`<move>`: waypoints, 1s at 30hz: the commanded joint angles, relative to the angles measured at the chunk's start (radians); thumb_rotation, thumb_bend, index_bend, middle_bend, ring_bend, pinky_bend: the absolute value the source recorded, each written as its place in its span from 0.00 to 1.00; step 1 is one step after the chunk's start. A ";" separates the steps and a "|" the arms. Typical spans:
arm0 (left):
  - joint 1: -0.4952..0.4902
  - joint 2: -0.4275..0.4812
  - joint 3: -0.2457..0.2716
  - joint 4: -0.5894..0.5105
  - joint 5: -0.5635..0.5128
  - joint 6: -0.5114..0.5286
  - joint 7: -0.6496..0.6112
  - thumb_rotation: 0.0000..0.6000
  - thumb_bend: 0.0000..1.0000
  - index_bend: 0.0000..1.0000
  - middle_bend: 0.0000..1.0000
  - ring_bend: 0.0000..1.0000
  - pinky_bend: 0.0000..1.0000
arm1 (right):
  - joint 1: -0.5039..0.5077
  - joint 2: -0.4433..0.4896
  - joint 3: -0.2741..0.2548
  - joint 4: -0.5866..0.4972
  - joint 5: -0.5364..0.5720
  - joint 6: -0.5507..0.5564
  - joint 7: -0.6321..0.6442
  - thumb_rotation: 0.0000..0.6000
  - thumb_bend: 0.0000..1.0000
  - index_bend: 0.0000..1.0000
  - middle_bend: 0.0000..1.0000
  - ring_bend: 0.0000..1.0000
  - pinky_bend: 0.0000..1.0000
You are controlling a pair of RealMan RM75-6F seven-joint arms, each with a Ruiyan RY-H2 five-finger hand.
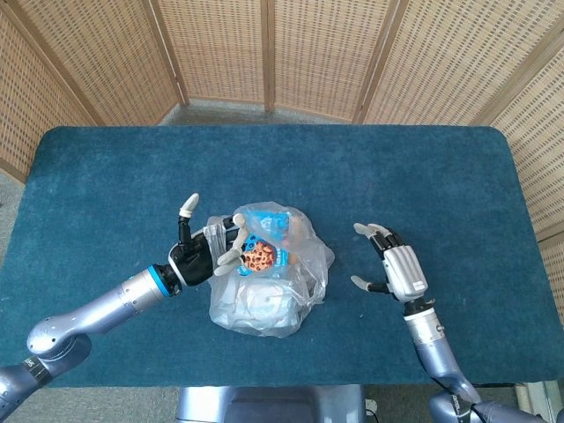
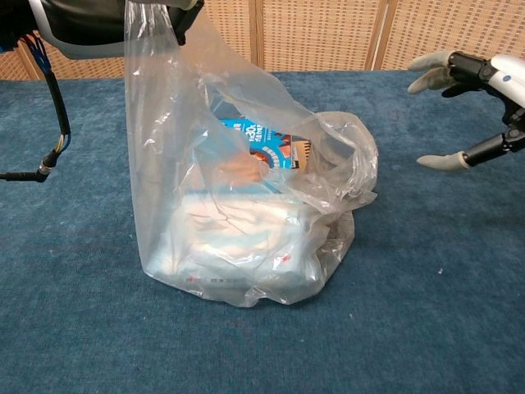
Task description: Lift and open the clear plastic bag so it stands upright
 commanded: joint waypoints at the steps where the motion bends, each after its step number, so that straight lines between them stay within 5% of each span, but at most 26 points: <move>1: -0.003 -0.003 0.004 0.007 -0.002 -0.003 0.005 0.00 0.18 0.47 0.61 0.80 0.87 | 0.013 -0.003 0.007 -0.018 0.006 -0.006 -0.007 1.00 0.10 0.13 0.23 0.17 0.16; 17: -0.009 0.004 0.031 0.044 -0.014 -0.021 0.015 0.00 0.18 0.47 0.61 0.80 0.87 | 0.036 0.033 0.058 -0.175 0.054 0.008 -0.013 1.00 0.10 0.13 0.24 0.17 0.16; 30: 0.072 0.057 0.025 -0.007 -0.044 -0.106 0.031 0.00 0.18 0.47 0.61 0.80 0.87 | 0.018 0.041 -0.007 -0.114 0.051 0.000 -0.057 1.00 0.10 0.13 0.23 0.16 0.16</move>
